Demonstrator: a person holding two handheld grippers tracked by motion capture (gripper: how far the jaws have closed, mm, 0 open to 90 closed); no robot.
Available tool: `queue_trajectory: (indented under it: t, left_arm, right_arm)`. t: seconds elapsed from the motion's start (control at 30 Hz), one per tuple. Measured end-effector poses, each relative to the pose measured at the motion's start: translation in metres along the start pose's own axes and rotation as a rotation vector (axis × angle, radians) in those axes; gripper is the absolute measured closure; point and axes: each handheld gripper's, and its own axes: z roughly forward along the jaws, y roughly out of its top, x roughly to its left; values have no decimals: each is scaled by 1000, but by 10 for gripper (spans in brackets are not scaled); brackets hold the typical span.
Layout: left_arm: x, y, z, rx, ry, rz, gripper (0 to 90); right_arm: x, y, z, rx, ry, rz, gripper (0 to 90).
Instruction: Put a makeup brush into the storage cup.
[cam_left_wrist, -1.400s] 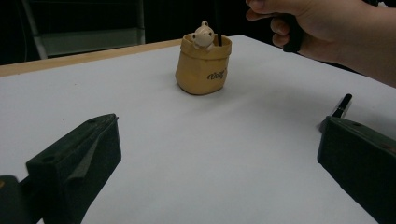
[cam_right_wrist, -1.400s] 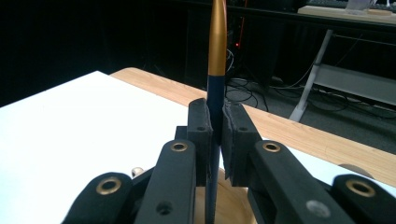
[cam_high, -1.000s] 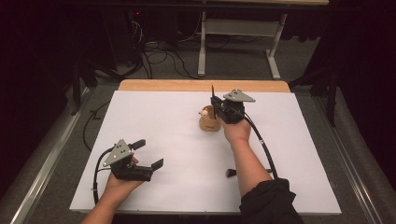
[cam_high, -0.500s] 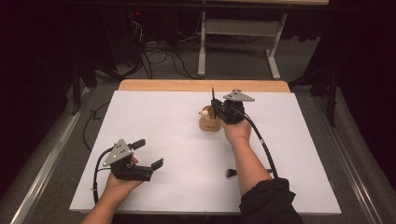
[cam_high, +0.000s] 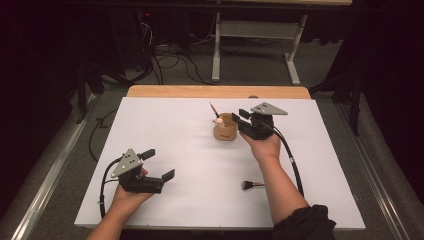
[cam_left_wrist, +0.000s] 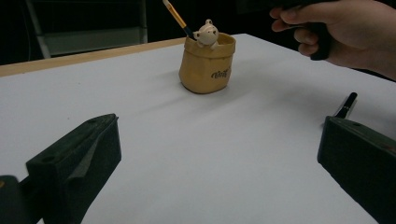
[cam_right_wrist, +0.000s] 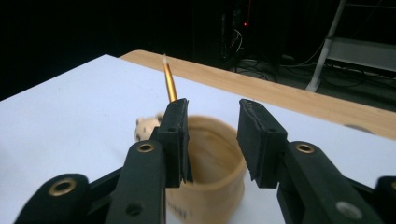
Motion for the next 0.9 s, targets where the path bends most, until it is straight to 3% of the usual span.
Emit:
queue_trajectory:
  t: [0.3,0.43,0.9]
  left_arm:
    - [6,1,0,-3,17,-12,2]
    - [7,1,0,-4,27,-19,2]
    - [8,-1,2,2,33,-25,2]
  right_arm:
    - [-8,-33,-41,9,1,20,640]
    - [-11,-43,-57,13,-7,2,631]
    - [-14,-60,-102,-27,-21,-18,570]
